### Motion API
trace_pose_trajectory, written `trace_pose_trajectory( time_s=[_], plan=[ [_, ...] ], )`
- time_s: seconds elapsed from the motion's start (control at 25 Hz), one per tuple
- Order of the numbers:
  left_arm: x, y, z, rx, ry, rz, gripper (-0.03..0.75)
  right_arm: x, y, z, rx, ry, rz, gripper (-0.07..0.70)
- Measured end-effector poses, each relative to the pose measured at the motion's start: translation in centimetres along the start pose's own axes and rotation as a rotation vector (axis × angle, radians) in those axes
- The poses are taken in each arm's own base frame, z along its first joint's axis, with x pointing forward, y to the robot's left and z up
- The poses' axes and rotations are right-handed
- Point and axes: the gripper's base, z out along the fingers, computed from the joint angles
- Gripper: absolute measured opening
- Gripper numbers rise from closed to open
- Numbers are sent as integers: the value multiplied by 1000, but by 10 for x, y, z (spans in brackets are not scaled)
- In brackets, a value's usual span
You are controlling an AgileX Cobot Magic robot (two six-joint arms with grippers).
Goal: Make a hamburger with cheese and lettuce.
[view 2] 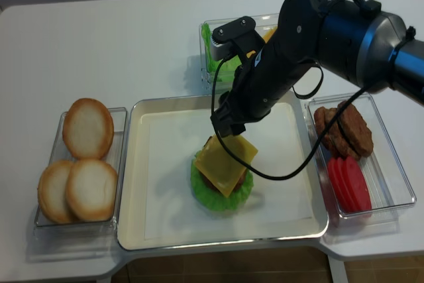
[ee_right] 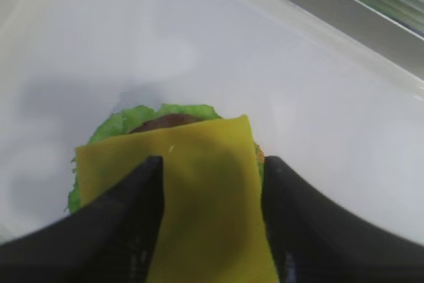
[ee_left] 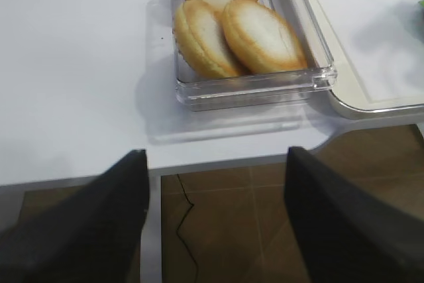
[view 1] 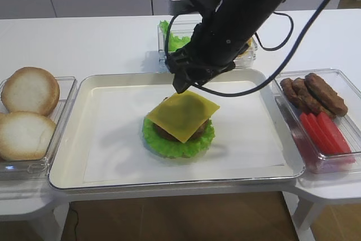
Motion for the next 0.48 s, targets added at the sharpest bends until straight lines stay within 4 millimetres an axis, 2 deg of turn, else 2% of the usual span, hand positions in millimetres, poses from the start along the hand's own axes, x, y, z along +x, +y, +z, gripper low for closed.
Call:
trace_pose_trajectory(
  time_s=[0.2,0.36,0.48],
  plan=[
    [0,0,0,0,0,0,469,0,-2,-2,24,3,-7,512],
    [0,0,0,0,0,0,469,1,-4,-14,85,-1,48,543],
    [0,0,0,0,0,0,469,5,-16,-27,122,15,95,546]
  ],
)
